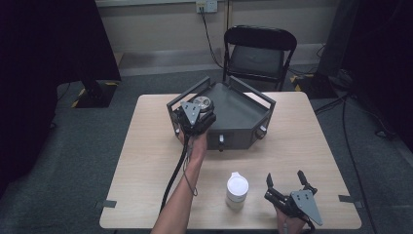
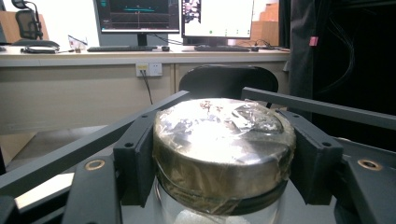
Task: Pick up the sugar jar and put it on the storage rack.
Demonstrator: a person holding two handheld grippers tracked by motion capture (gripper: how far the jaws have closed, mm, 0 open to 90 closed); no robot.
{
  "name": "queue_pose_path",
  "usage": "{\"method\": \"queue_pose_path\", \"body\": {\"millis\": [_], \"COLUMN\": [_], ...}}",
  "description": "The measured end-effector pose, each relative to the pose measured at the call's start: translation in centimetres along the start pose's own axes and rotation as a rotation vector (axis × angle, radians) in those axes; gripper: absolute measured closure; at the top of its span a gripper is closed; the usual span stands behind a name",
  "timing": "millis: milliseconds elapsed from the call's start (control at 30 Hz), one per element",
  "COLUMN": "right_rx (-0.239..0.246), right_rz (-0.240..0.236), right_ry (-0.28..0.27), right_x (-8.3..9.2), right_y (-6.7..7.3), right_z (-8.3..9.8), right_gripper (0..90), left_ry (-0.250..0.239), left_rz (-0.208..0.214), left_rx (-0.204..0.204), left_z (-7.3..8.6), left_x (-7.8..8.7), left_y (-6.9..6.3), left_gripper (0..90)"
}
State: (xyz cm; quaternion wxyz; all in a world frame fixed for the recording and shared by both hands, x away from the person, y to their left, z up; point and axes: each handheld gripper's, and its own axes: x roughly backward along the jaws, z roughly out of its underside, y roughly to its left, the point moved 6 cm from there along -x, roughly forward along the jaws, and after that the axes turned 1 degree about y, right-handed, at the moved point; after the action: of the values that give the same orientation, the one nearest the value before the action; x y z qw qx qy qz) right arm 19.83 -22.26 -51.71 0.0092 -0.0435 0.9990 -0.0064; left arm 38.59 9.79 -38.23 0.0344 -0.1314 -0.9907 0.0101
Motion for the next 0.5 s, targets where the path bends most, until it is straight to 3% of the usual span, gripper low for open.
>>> {"method": "queue_pose_path", "body": {"millis": [400, 433, 467, 500], "right_rx": [0.0, 0.0, 0.0, 0.0], "right_rz": [0.0, 0.001, 0.001, 0.001], "right_ry": [0.0, 0.0, 0.0, 0.0], "right_x": [0.0, 0.0, 0.0, 0.0], "right_y": [0.01, 0.01, 0.01, 0.02], "right_z": [0.0, 0.0, 0.0, 0.0], "right_gripper": [0.6, 0.6, 0.6, 0.6], "left_ry": [0.012, 0.01, -0.009, -0.009], "left_rz": [0.021, 0.014, 0.025, 0.025], "left_rx": [0.006, 0.011, 0.032, 0.032], "left_z": [-0.23, -0.21, -0.02, -0.02], "left_x": [0.0, -0.03, 0.05, 0.05], "left_y": [0.34, 0.31, 0.49, 0.49], "left_gripper": [34.0, 30.4, 19.1, 16.7]}}
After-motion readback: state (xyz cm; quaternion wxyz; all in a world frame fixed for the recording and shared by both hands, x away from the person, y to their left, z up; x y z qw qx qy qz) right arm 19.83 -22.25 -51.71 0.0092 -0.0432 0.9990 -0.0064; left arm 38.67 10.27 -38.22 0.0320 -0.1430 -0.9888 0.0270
